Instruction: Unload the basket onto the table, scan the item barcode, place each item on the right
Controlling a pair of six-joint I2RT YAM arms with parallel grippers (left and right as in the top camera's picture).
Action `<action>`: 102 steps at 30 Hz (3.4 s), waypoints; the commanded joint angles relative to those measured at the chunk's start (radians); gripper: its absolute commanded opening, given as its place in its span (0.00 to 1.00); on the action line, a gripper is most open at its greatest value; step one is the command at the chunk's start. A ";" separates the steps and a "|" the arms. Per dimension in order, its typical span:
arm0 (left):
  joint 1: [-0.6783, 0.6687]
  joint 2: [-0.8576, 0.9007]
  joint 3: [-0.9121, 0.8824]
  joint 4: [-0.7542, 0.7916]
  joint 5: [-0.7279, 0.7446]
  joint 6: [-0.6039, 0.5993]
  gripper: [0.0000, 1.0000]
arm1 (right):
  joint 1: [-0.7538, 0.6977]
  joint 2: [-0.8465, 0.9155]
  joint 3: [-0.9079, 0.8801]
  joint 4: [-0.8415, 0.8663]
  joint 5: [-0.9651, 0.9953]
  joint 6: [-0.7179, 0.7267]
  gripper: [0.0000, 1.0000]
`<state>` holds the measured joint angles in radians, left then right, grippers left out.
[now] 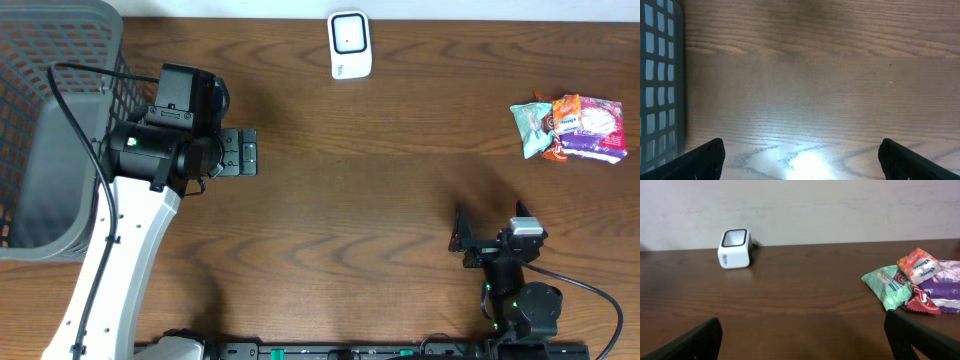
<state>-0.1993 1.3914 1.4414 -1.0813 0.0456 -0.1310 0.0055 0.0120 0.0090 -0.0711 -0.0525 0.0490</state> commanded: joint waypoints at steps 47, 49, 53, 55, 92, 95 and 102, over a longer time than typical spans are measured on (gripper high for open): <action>-0.001 0.000 0.000 -0.004 -0.009 -0.002 0.98 | -0.006 -0.006 -0.004 0.000 -0.002 0.017 0.99; -0.001 0.000 0.000 -0.004 -0.009 -0.002 0.98 | -0.006 -0.006 -0.004 0.000 -0.002 0.017 0.99; -0.001 0.000 0.000 -0.004 -0.009 -0.002 0.98 | -0.006 -0.006 -0.004 0.000 -0.002 0.017 0.99; -0.001 0.000 0.000 -0.004 -0.009 -0.002 0.98 | -0.006 -0.006 -0.004 0.000 -0.002 0.017 0.99; 0.007 -0.673 -0.798 0.425 0.154 0.201 0.98 | -0.006 -0.006 -0.004 0.000 -0.002 0.017 0.99; 0.026 -0.738 -0.857 0.440 0.156 0.201 0.98 | -0.006 -0.006 -0.004 0.000 -0.001 0.017 0.99; 0.089 -0.865 -0.954 0.452 0.194 0.202 0.98 | -0.006 -0.006 -0.004 0.000 -0.002 0.017 0.99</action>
<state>-0.1383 0.5762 0.5259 -0.6453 0.2012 0.0544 0.0055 0.0120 0.0090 -0.0704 -0.0525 0.0525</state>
